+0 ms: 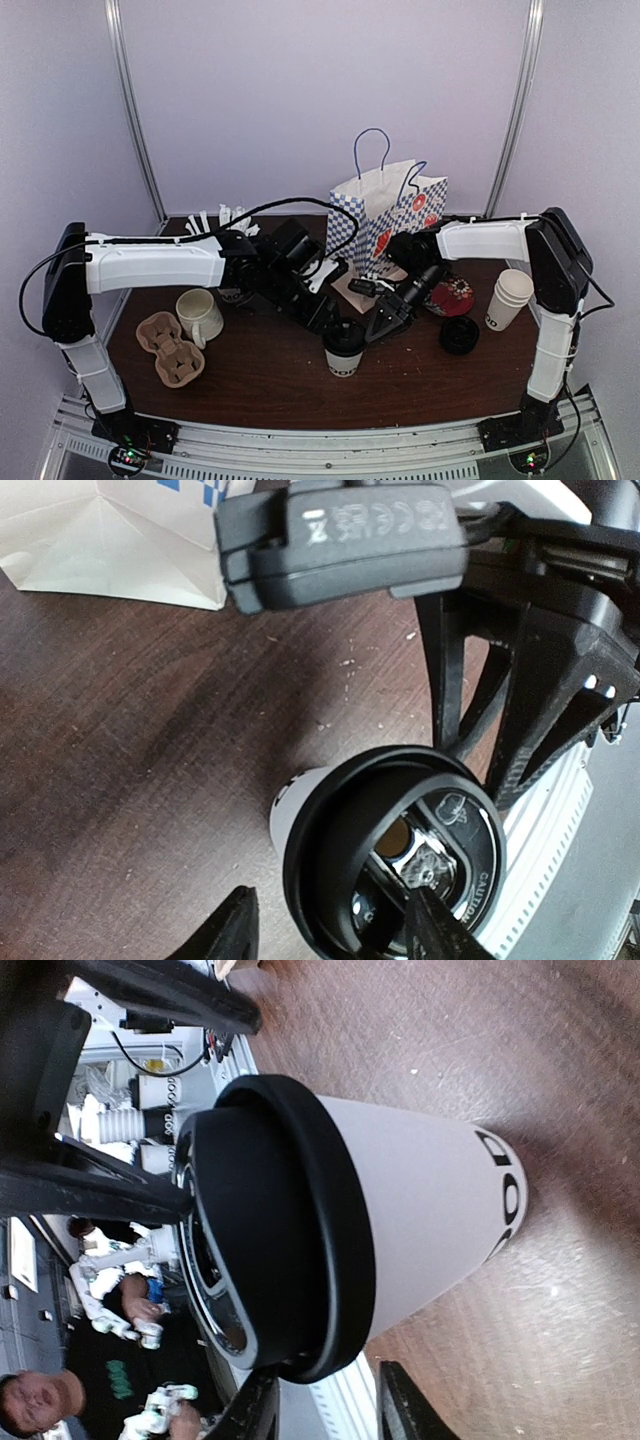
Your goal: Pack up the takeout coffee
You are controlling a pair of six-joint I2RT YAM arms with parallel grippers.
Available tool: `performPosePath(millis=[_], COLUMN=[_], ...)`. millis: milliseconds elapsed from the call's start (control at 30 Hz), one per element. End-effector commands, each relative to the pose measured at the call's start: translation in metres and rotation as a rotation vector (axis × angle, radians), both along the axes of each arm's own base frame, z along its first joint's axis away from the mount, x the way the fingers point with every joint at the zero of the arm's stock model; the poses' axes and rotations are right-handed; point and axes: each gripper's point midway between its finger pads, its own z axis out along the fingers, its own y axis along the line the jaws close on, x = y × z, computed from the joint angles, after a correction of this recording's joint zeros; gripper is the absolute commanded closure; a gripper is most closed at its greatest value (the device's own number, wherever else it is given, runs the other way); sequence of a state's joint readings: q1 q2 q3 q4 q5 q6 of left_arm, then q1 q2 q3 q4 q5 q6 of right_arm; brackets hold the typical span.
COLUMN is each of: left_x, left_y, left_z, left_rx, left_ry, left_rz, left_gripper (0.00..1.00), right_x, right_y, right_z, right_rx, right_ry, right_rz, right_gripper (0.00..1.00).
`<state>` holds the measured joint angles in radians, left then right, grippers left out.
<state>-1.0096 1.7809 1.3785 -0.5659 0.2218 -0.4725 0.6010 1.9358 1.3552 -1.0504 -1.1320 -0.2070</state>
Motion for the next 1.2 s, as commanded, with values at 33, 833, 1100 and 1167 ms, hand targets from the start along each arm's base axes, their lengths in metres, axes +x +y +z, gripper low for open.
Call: performPosePath(millis=[33,833,1100,1167], left_x=[0.002,0.014,0.014,0.013], left_y=[0.016,0.018,0.014,0.018], left_z=[0.003,0.041,0.034,0.034], left_rx=[0.057,-0.128,-0.16,-0.162], left_ry=[-0.04,-0.137,-0.101,-0.106], left_rz=[-0.002,0.022,0.027,0.039], left_gripper=[0.42,0.35,0.34,0.34], right_x=[0.006,-0.01,-0.003,0.001], right_y=[-0.002,-0.024,-0.003,0.001], right_z=[0.021,0.023,0.014,0.013], right_rx=[0.033,-0.055,-0.033,-0.029], right_ry=[-0.146,-0.339,-0.314,-0.312], right_rz=[0.065,0.113,0.135,0.126], right_gripper=[0.62,0.53,0.6,0.62])
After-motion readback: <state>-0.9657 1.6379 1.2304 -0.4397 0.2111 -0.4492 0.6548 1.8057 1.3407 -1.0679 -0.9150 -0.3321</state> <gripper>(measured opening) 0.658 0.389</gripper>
